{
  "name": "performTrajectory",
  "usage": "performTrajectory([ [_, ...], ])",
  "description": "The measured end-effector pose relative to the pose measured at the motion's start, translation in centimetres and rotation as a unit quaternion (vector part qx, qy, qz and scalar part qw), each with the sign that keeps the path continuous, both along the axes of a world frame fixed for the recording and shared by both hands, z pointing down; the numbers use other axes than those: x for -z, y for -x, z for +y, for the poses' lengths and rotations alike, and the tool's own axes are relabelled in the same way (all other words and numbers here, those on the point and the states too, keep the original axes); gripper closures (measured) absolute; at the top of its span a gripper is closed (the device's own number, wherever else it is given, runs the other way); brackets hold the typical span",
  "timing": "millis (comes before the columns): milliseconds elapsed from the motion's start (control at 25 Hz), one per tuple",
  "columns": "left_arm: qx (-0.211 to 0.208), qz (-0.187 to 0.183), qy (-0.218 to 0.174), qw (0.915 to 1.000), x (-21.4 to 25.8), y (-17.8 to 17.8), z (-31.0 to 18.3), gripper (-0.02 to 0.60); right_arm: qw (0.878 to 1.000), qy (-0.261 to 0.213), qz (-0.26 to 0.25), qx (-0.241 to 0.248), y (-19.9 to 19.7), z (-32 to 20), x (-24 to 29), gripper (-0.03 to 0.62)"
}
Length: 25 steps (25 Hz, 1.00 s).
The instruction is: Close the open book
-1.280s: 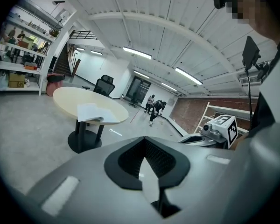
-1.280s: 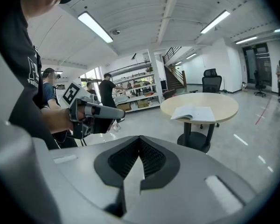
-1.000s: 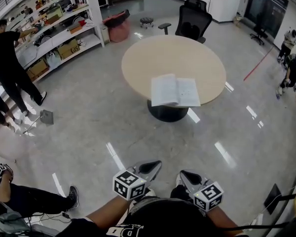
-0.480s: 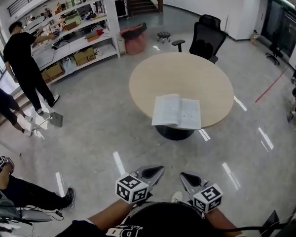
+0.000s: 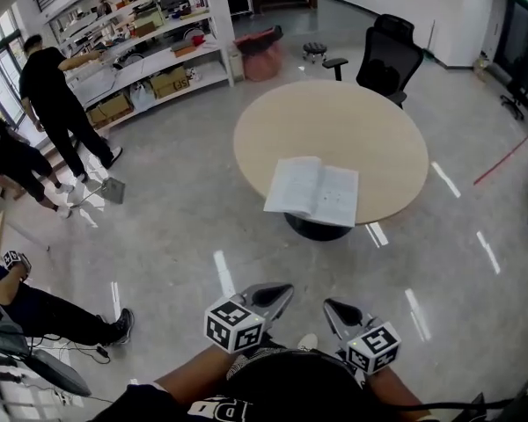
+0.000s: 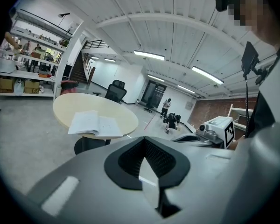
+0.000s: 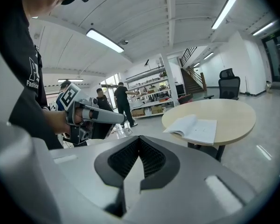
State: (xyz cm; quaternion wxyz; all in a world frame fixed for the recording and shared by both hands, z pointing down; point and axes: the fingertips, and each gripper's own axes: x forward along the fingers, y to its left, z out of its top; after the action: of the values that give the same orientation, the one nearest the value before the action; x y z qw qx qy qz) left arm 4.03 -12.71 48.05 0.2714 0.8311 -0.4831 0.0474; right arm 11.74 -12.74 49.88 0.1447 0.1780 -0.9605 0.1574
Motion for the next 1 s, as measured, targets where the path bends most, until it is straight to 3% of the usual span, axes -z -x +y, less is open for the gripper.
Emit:
performTrajectory([
  [320,-0.003,-0.030,0.034,0.9990,-0.8,-2.1,0.0,0.574,1.000,0.022,-0.021,-0.004,-2.0,-1.4,-1.1,0.586],
  [560,-0.021,-0.040,0.028,0.9986,-0.1,-2.9,-1.5,0.574,0.999,0.034,-0.027,-0.016,-2.4,-3.0,-1.7,0.586],
  [760,-0.020,-0.030,0.041,0.9985,-1.2,-1.4,-3.2,0.575,0.999,0.031,-0.018,-0.024,-1.5,-4.7,-2.2,0.586],
  [1000,-0.041,-0.021,0.024,0.9987,-0.3,1.3,-8.0,0.575,0.998,0.025,-0.004,-0.050,0.3,-8.7,-1.5,0.586],
])
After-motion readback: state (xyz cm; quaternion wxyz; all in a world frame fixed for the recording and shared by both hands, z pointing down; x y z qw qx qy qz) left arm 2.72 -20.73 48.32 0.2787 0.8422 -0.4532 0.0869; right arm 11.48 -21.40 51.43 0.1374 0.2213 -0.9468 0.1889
